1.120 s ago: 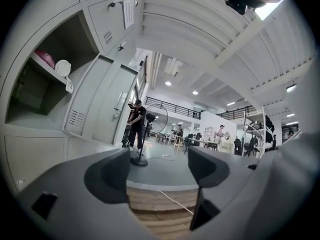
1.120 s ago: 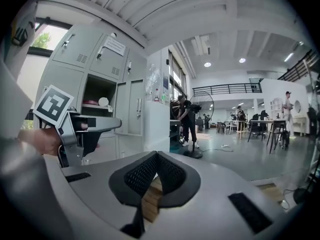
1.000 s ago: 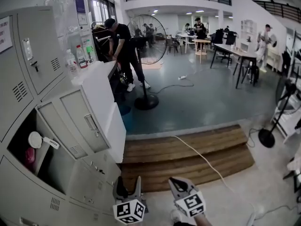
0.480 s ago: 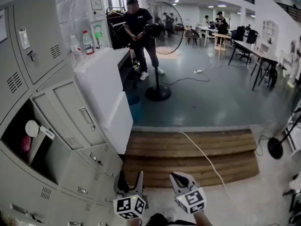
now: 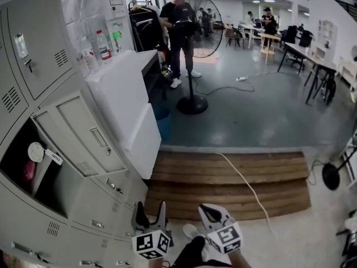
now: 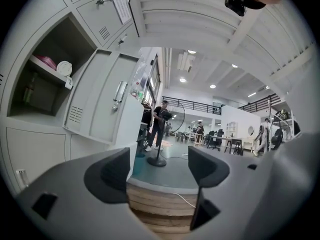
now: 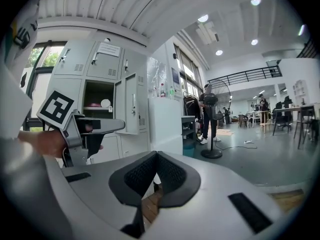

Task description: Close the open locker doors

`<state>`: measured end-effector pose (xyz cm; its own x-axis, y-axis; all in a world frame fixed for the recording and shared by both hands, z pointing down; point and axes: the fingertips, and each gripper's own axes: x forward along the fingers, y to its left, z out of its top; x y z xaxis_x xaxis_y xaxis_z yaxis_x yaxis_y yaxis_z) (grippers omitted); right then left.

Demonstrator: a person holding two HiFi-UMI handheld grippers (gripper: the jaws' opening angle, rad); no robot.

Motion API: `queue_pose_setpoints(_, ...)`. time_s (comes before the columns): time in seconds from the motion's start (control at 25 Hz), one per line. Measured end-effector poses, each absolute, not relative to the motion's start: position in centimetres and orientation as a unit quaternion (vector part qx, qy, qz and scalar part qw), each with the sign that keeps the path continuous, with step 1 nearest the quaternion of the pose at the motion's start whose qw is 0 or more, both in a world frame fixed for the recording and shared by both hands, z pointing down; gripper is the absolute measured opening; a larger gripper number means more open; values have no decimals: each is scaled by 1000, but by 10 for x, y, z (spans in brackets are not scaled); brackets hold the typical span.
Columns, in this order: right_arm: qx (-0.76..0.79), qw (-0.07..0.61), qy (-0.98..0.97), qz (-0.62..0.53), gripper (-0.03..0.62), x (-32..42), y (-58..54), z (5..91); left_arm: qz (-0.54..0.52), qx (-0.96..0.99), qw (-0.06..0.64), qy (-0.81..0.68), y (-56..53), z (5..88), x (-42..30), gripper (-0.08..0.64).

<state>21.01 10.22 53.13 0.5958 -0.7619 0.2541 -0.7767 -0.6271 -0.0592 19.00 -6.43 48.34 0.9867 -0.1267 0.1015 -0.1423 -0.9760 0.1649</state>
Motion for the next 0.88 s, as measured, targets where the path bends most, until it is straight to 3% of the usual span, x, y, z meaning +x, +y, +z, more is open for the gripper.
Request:
queue_pose_setpoints(0.4,864,50,-491,94,5,268,40,522,30,989,63,-133,-112,477,218,341)
queue_pose_setpoints(0.88,768,101,-630,50,5,331,-100,481,2,942,96,-321,-232,471,209,341)
